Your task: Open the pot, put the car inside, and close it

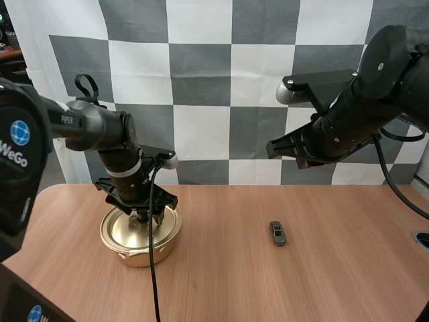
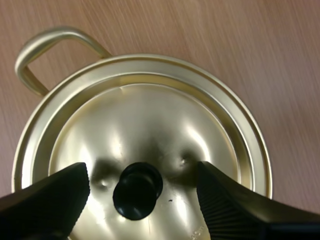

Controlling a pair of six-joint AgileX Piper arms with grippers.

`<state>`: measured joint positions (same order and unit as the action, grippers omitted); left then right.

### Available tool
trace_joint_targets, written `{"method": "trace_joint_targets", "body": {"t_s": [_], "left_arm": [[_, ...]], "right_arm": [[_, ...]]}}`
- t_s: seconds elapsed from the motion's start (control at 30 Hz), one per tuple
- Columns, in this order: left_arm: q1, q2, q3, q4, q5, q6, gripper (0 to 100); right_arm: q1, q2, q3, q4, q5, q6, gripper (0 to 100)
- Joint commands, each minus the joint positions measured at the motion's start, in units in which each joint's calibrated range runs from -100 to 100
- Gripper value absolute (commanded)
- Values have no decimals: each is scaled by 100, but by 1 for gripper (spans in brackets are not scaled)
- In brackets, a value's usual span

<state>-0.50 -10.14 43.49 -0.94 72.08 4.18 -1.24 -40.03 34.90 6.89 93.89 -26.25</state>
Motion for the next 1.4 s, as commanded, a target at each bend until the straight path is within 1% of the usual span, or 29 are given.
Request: {"method": "trace_joint_targets", "body": {"t_s": [0.0,0.43,0.47,0.5,0.53,0.63,0.67,1.03,1.17,1.37], "left_arm": [[1,6,3,0,10,7,100],[1,6,3,37,10,7,100],[1,6,3,37,10,-3,88],[1,6,3,37,10,-51,71],[1,6,3,37,10,-118,57],[8,6,3,47,10,-354,8],[8,6,3,63,10,-369,0],[8,-18,3,94,-65,-369,0],[8,-213,-156,94,-23,-369,0],[8,-941,-970,94,942,-369,0]], "right_arm": [[-6,0,4,-4,-17,-3,0],[-6,0,4,6,-18,-3,0],[-6,0,4,6,-18,-3,0],[-6,0,4,6,-1,-3,0],[-6,0,4,6,20,-3,0],[-6,0,4,6,39,-3,0],[-6,0,4,6,39,-3,0],[-6,0,4,6,39,-3,0],[-6,0,4,6,-292,-3,0],[-6,0,4,6,-488,-3,0]]}}
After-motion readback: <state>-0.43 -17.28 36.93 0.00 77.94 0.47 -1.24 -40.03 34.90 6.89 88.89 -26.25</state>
